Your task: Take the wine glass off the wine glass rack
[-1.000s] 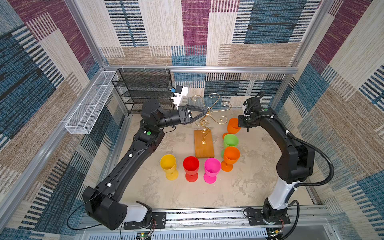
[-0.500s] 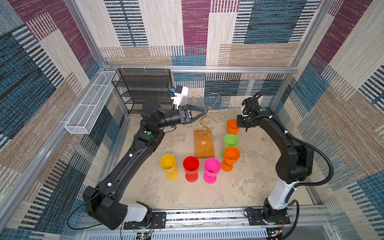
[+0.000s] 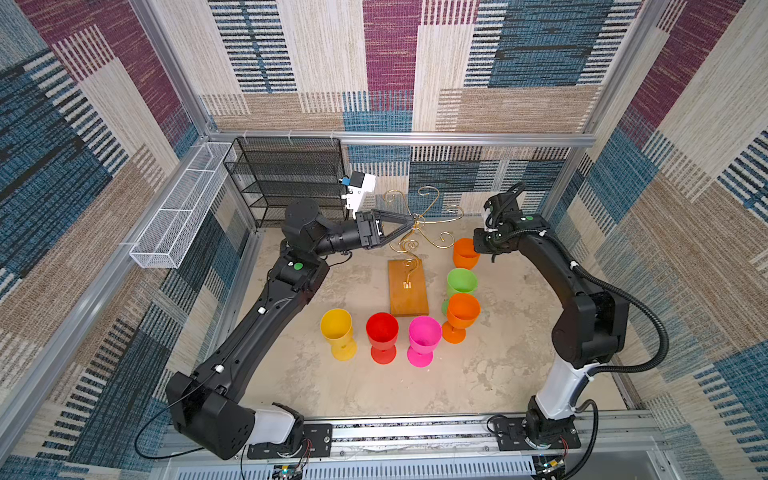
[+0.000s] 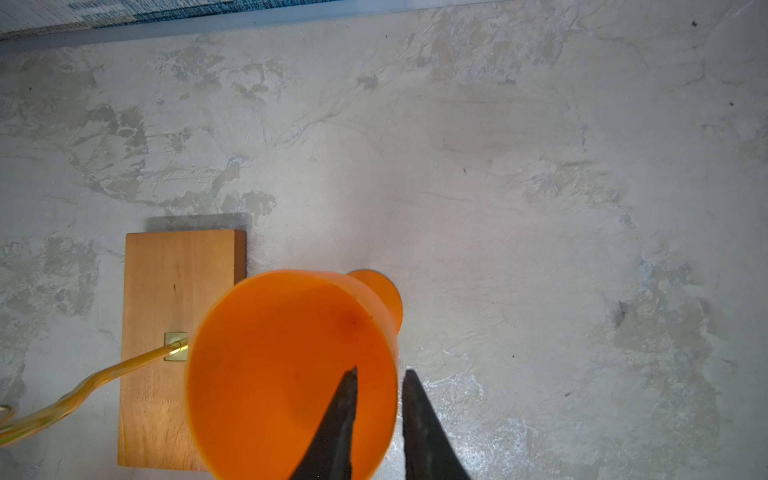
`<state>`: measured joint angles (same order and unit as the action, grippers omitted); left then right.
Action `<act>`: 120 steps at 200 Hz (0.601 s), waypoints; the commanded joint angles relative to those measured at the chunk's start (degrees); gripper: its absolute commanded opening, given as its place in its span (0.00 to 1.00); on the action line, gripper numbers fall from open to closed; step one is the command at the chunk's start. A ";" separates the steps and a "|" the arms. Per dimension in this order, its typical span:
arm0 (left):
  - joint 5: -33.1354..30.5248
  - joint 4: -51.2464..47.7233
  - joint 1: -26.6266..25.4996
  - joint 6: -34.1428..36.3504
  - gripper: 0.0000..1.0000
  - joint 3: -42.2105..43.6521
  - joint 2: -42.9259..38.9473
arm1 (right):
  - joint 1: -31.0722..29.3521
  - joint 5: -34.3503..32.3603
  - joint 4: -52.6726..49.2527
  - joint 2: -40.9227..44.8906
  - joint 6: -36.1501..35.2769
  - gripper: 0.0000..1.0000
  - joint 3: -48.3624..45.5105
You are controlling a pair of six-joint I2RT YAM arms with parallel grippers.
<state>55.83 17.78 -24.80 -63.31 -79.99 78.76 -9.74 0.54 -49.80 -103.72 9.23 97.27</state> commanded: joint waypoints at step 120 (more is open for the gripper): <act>-35.04 -50.90 10.03 44.94 0.64 -13.22 -7.88 | 0.38 -5.43 21.57 33.22 0.65 0.34 -19.84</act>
<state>44.14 -9.96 -15.40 -40.99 -90.48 72.31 -9.41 0.95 -40.62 -79.15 10.63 85.65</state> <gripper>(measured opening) 0.627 0.310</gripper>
